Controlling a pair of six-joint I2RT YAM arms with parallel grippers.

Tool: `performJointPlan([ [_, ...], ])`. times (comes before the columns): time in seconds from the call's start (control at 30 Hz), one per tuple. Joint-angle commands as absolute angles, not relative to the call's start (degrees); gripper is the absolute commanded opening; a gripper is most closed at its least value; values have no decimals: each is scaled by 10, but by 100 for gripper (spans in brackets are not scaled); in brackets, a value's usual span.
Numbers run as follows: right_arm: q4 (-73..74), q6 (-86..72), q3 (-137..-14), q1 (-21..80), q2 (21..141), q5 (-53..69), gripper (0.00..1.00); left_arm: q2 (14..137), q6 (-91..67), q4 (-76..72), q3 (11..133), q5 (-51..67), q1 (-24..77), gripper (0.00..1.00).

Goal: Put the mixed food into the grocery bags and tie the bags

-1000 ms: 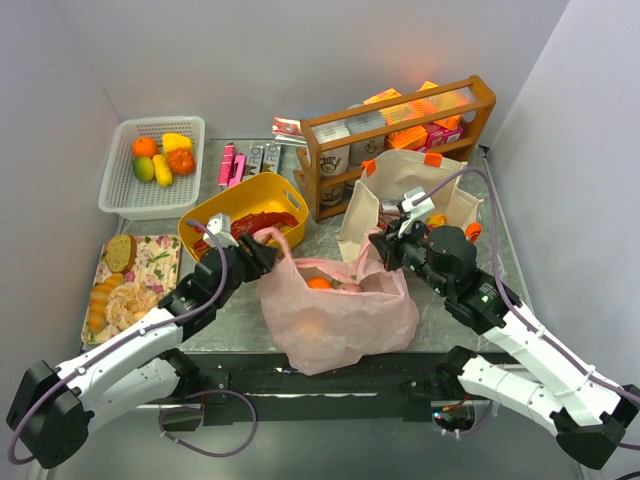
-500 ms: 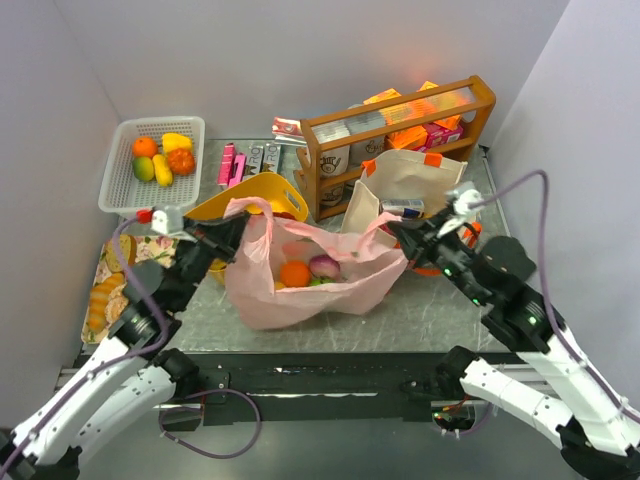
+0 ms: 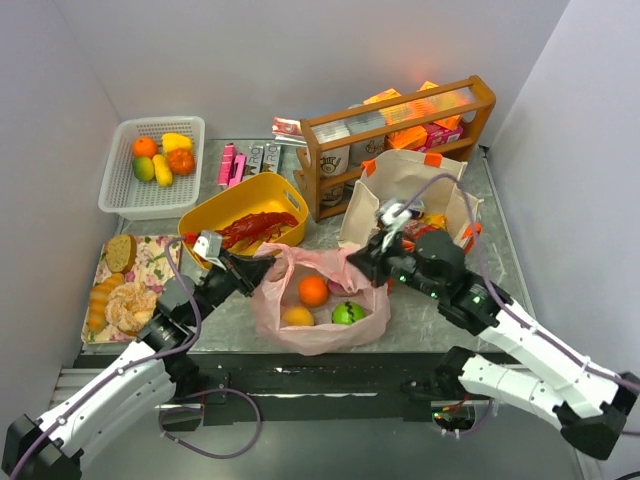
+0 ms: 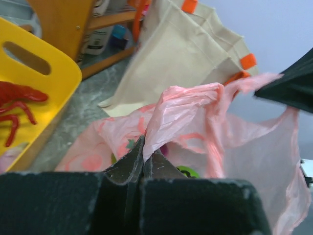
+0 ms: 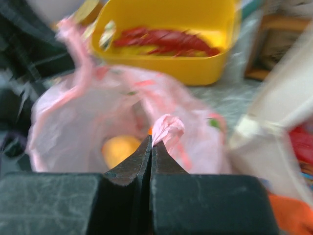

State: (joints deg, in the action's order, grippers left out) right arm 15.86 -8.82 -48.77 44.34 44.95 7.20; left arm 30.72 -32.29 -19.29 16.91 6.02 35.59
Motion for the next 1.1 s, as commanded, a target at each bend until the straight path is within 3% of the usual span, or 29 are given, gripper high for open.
performJointPlan([
  [0.0,112,-51,-519,532,472,75,0,327,-367,-323,175,142,352,1],
  [0.23,95,-4,-600,591,565,102,0,440,-346,-333,235,246,347,1],
  [0.43,77,13,-605,597,587,118,0,469,-338,-283,274,225,339,2],
  [0.53,75,2,-593,596,573,66,0,447,-324,-221,290,165,338,19],
  [0.67,96,-26,-595,596,543,4,0,401,-277,-139,312,123,337,82],
  [0.77,104,-32,-595,596,529,-17,0,355,-239,-100,313,118,337,99],
  [1.0,185,-79,-634,568,561,-83,0,287,-248,-51,298,90,336,96],
  [1.07,221,-79,-647,568,562,-86,16,261,-254,-61,279,91,337,96],
])
